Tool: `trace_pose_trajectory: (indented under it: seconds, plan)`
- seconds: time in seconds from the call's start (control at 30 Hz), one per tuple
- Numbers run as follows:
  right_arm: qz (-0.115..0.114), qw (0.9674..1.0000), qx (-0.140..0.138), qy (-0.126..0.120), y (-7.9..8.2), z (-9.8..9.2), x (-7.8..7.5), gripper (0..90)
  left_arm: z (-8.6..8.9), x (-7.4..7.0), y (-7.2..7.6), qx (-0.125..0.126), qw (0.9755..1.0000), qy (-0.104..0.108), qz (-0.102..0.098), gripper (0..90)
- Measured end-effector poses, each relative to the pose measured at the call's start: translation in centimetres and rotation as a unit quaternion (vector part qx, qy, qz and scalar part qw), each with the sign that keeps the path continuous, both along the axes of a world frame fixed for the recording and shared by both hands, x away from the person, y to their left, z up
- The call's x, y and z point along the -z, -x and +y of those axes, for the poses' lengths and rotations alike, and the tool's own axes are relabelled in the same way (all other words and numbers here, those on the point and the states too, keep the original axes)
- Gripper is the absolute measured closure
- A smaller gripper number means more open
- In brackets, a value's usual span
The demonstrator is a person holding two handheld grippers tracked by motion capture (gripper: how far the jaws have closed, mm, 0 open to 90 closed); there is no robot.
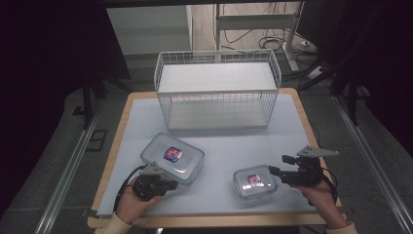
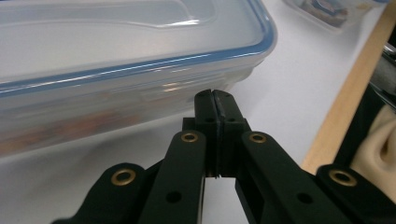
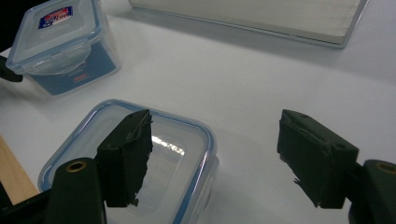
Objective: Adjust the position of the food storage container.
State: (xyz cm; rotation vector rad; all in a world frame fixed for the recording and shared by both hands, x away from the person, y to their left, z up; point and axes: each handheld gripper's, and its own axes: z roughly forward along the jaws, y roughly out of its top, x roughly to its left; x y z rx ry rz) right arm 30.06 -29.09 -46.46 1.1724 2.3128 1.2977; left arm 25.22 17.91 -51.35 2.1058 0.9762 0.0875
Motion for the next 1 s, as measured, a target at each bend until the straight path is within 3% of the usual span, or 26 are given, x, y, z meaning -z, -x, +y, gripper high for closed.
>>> trace_pose_trajectory:
  seconds: [0.23, 0.5, 0.67, 0.83, 0.87, 0.9, 0.93, 1.0]
  plan:
    - [0.005, 1.0000, -0.004, 0.002, -0.1, 0.3, 0.2, 26.7, -1.6, 0.3, -1.1, -0.007, 0.9999, 0.014, 0.000, 89.8]
    - [0.008, 0.9999, -0.007, 0.008, -0.1, 0.5, 0.4, 26.7, -4.3, 0.3, -2.4, -0.011, 0.9999, 0.005, -0.006, 89.7]
    - [0.010, 0.9999, -0.006, 0.008, -0.1, 0.3, 0.5, 26.7, -5.9, 0.7, -2.9, -0.012, 0.9998, -0.014, -0.007, 89.6]
    - [0.010, 0.9999, -0.007, 0.009, -0.1, 0.3, 0.5, 26.7, -5.6, -0.1, -2.2, -0.009, 0.9999, 0.004, -0.012, 89.4]
    - [0.009, 0.9999, -0.007, 0.009, -0.1, 0.3, 0.4, 26.7, -4.8, -1.1, -1.4, -0.008, 0.9995, 0.017, -0.024, 89.1]
    - [0.009, 0.9999, -0.007, 0.009, -0.1, 0.3, 0.4, 26.7, -4.8, -1.1, -1.4, -0.008, 0.9995, 0.017, -0.024, 89.0]
    - [0.009, 0.9999, -0.006, 0.009, -0.1, 0.3, 0.4, 26.7, -3.5, -2.1, -0.9, -0.022, 0.9985, 0.034, -0.037, 89.1]
    - [0.009, 0.9999, -0.006, 0.011, -0.1, 0.2, 0.5, 26.7, -2.7, -2.6, -0.8, -0.034, 0.9976, 0.041, -0.045, 89.4]
